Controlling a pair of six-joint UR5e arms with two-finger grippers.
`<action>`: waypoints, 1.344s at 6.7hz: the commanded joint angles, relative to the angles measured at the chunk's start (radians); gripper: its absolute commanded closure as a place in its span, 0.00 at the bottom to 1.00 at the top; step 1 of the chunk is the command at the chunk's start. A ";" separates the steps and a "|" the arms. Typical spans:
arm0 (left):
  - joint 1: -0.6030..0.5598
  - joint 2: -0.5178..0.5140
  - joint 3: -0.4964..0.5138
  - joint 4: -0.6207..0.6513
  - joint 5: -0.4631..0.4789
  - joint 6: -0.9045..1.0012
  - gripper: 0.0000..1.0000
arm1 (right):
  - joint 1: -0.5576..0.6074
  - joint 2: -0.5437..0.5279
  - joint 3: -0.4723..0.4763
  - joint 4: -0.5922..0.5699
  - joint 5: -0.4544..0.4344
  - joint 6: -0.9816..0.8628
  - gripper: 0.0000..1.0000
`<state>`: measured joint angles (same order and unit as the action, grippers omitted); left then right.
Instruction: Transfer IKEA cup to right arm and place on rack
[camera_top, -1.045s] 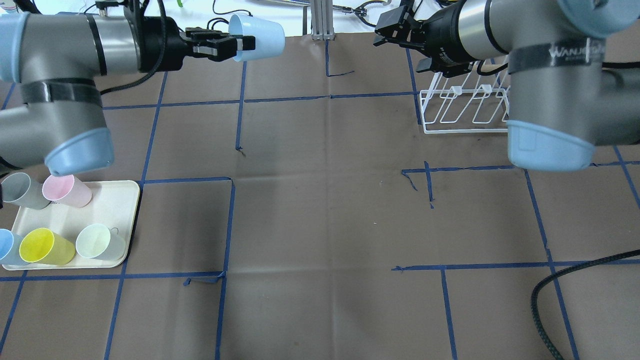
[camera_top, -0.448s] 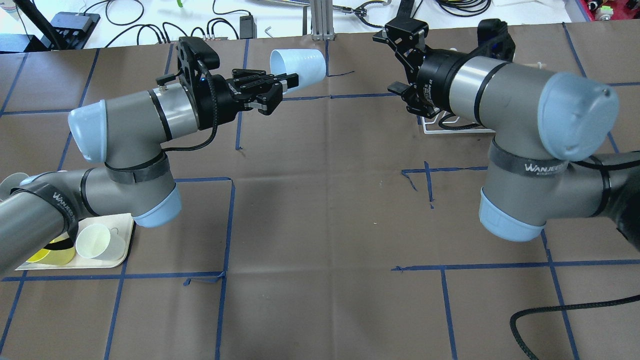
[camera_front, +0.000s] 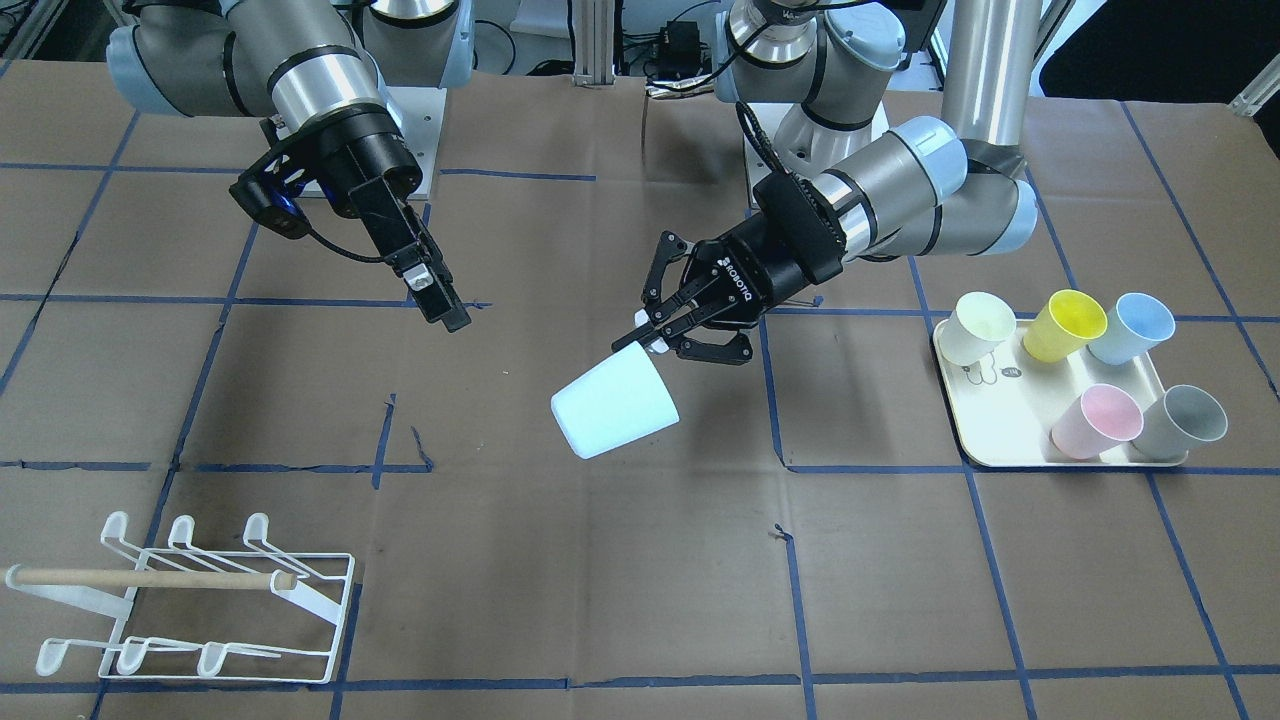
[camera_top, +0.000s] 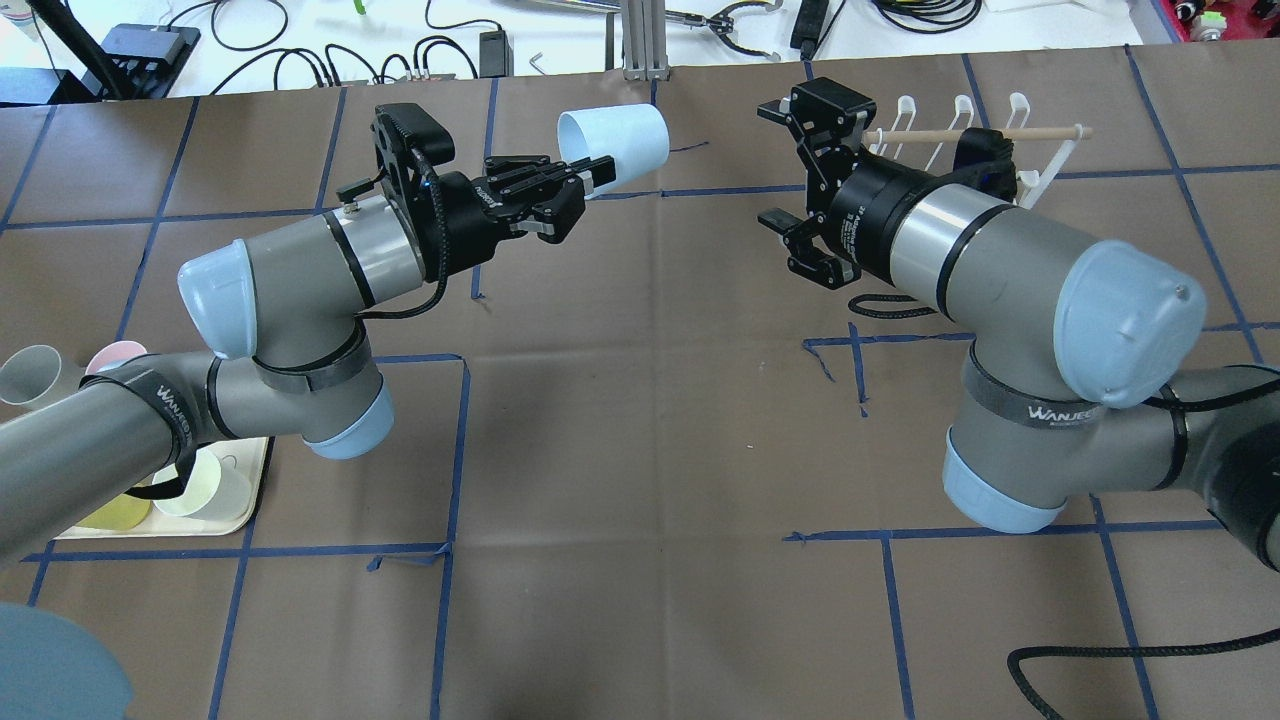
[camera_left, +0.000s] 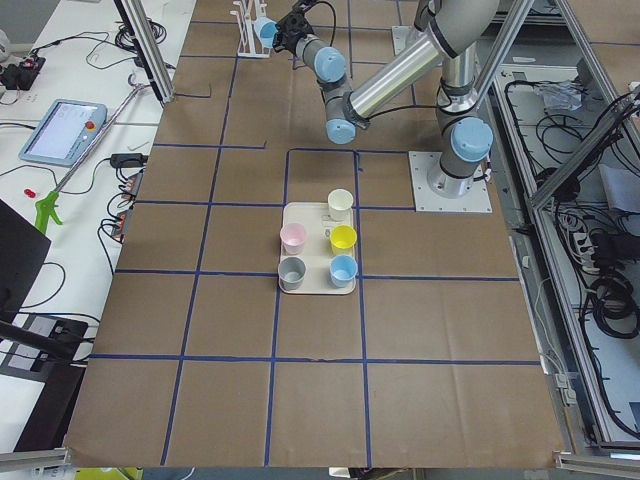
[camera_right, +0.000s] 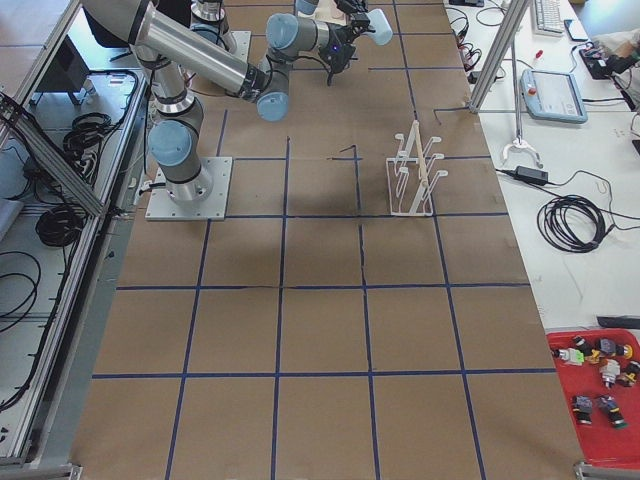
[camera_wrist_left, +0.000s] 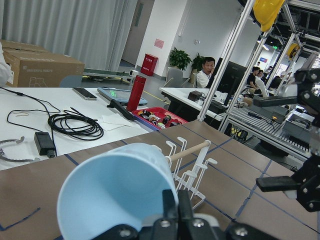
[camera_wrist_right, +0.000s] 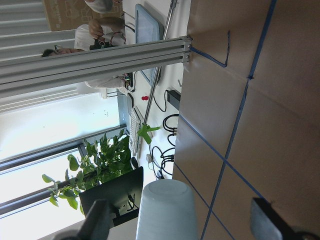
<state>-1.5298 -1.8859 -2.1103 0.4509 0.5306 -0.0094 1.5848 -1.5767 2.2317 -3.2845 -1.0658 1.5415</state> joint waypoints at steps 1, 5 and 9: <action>-0.015 0.001 -0.008 0.006 0.002 -0.011 0.96 | 0.004 0.004 0.008 -0.006 -0.006 0.003 0.00; -0.015 0.001 -0.008 0.006 0.002 -0.011 0.96 | 0.101 0.055 -0.013 0.000 -0.020 0.019 0.00; -0.015 0.001 -0.007 0.006 0.002 -0.012 0.96 | 0.149 0.185 -0.157 -0.001 -0.020 0.019 0.00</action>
<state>-1.5447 -1.8862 -2.1170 0.4571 0.5323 -0.0214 1.7278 -1.4196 2.1129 -3.2863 -1.0867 1.5600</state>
